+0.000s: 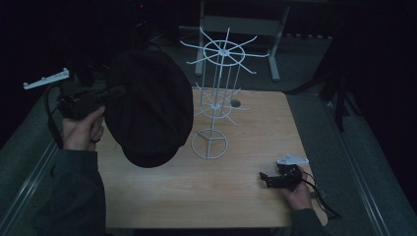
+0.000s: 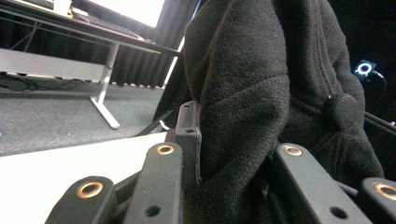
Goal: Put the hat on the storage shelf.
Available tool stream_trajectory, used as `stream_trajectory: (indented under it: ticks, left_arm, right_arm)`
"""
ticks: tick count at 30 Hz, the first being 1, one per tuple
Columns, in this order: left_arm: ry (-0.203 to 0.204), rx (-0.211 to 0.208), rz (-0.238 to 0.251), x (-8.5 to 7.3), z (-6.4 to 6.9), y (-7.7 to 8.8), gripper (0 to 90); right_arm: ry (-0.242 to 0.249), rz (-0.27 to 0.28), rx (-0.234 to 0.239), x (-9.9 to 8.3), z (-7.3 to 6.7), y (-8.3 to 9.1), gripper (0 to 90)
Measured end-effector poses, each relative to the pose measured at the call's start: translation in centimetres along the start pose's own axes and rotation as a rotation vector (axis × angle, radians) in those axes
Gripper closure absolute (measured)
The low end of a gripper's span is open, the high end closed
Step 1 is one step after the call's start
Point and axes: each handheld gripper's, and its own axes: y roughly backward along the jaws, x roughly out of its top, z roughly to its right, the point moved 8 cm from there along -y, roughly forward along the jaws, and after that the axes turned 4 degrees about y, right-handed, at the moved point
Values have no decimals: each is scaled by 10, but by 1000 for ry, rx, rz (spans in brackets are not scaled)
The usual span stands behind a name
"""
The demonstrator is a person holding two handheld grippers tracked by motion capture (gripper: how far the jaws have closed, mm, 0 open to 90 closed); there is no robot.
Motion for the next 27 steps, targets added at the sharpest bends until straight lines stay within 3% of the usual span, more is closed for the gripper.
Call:
stream_trajectory:
  ticks: [27]
  left_arm:
    - [9, -112, 48, 8, 19, -23, 734]
  right_arm:
    - [0, 0, 0, 0, 0, 0, 118]
